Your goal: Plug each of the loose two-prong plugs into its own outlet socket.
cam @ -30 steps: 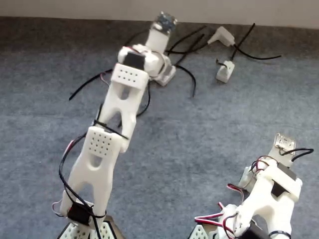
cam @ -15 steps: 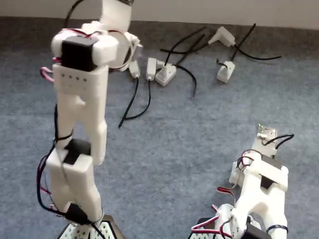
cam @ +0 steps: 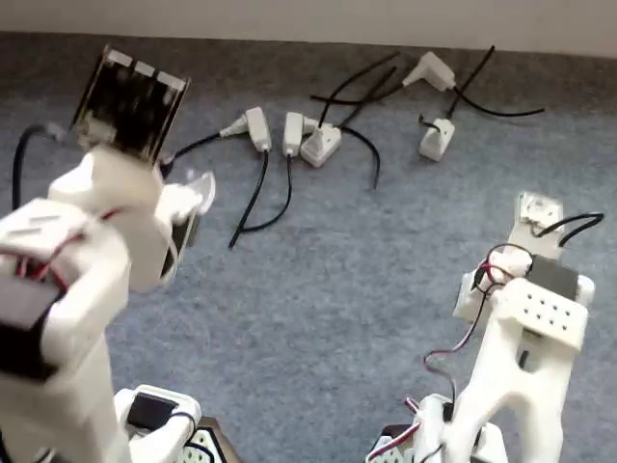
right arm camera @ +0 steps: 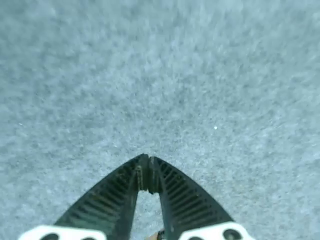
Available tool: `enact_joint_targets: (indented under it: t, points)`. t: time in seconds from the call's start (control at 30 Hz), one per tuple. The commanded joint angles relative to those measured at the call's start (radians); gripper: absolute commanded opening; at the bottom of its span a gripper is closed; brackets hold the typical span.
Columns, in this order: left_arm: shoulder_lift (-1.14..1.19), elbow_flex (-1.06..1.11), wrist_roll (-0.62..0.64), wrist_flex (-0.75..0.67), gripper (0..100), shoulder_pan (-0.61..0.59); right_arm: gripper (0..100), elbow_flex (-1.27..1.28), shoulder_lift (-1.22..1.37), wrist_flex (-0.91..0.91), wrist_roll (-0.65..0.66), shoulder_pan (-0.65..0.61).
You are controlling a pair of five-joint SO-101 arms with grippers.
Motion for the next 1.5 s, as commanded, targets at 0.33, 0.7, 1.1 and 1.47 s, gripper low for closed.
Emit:
enact_joint_targets:
  t: [0.33,0.7,1.1,1.47]
  points:
    - [-0.607,0.598,0.104,0.002,9,-0.002,0.8,0.031,-0.704,0.081,0.034,-0.351]
    - [-1.148,1.221,-0.074,-0.242,1,-0.008,0.8,0.277,-0.711,-0.028,0.086,-0.352]
    - [-1.13,1.647,-0.094,-0.339,1,-0.09,0.8,0.638,-0.711,-0.269,-0.049,-0.346]
    - [-1.13,1.808,0.057,-0.35,1,-0.166,0.8,0.928,-0.713,-0.444,0.003,-0.338]
